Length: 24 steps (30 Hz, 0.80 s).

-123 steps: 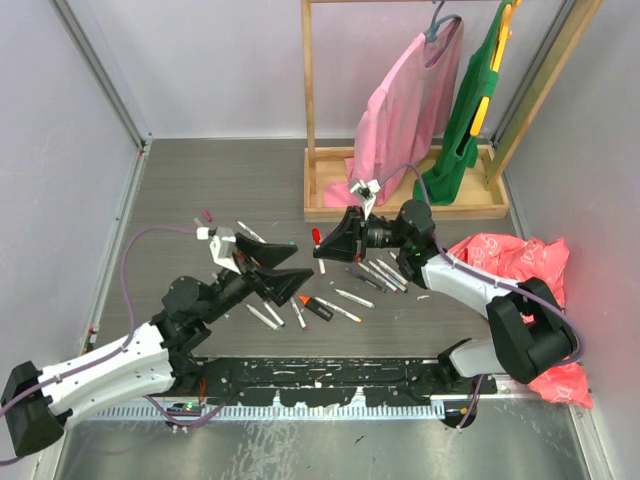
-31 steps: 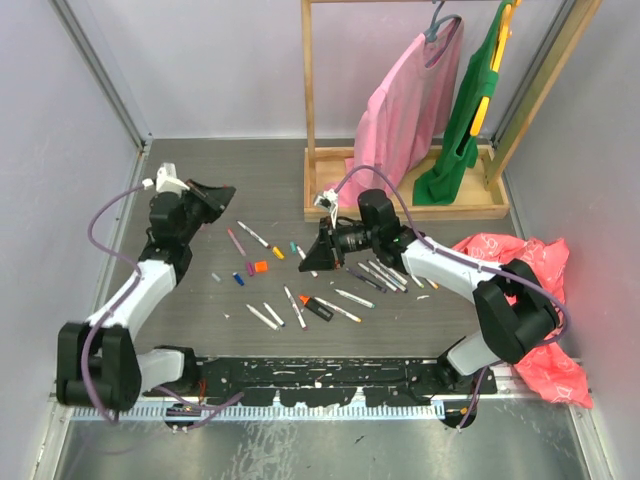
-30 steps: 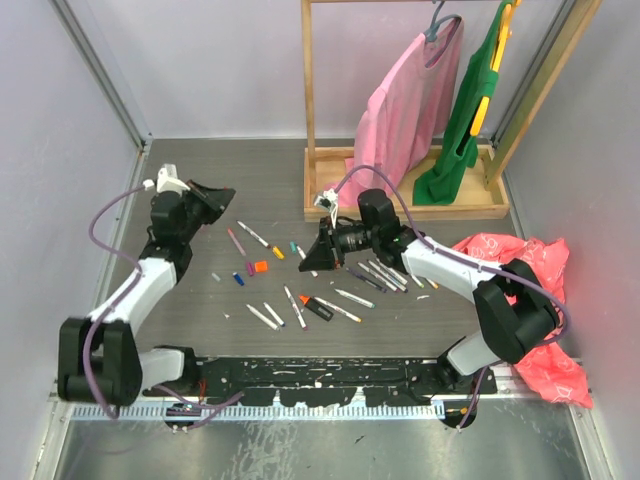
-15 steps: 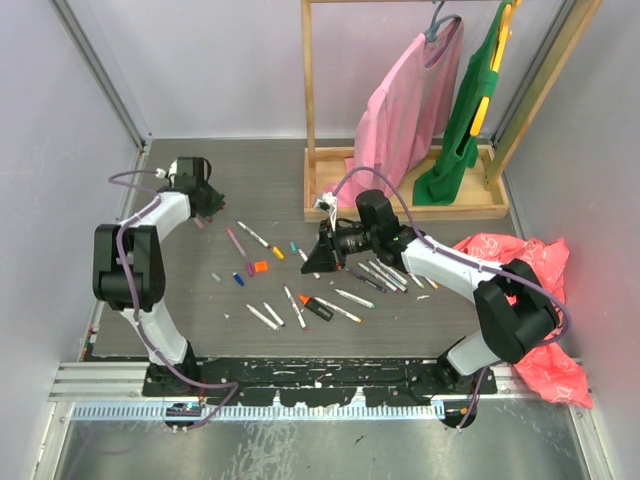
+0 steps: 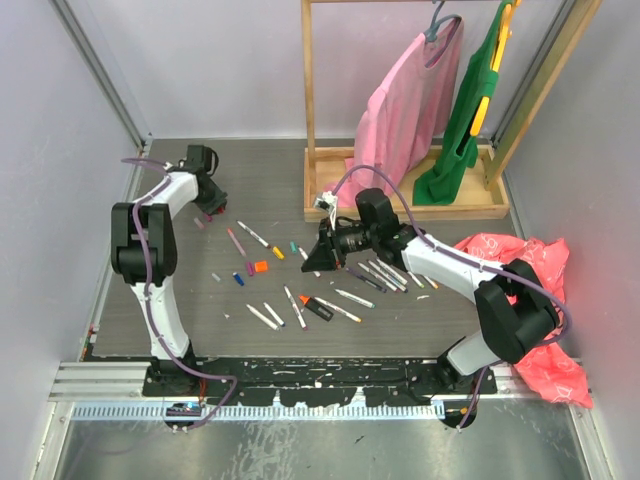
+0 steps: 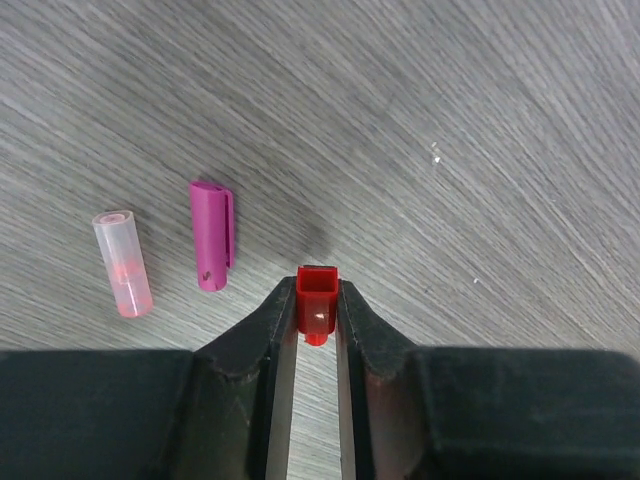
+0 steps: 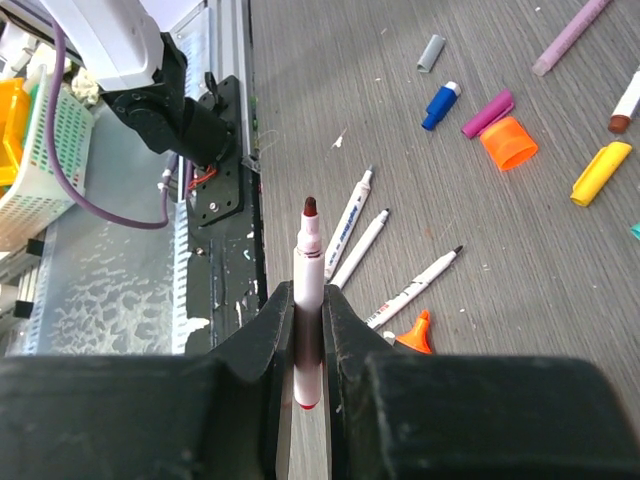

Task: Open the pen caps
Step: Place the pen cap at the center of the board.

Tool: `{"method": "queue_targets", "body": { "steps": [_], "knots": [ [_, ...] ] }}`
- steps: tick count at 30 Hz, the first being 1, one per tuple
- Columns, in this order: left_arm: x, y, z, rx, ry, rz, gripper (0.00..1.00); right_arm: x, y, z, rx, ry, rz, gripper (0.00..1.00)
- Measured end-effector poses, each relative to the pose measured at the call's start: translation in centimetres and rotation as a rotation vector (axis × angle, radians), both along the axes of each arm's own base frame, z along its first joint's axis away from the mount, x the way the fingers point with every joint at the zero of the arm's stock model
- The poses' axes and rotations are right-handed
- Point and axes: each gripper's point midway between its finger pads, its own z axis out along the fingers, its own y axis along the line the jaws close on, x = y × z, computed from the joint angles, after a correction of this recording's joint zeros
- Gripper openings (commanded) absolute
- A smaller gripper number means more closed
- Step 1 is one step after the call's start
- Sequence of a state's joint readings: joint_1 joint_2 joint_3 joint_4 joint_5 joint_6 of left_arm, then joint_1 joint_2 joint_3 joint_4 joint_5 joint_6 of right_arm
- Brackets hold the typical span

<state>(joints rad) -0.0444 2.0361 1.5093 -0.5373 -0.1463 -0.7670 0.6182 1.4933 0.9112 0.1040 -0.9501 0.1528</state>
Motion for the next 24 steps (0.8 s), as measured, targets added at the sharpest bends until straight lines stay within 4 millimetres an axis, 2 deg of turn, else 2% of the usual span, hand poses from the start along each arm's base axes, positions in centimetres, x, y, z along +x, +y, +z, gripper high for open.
{"method": "queue_targets", "body": {
  "steps": [12,18,21,24],
  "knots": [
    [0.2,0.2,-0.4,0.010,0.024,0.000,0.28,1.4,-0.3,-0.9,-0.063,-0.044,-0.054,0.03],
    [0.1,0.2,-0.3,0.006,0.027,-0.011,0.31,2.9,-0.2,-1.7,-0.126,-0.096,-0.088,0.04],
    [-0.5,0.0,0.7,-0.007,0.008,-0.025,0.36,3.9,0.8,-2.3,-0.179,-0.147,-0.095,0.04],
    [-2.2,-0.3,3.5,-0.022,-0.043,-0.045,0.40,5.0,2.5,-3.3,-0.239,-0.187,-0.091,0.05]
  ]
}}
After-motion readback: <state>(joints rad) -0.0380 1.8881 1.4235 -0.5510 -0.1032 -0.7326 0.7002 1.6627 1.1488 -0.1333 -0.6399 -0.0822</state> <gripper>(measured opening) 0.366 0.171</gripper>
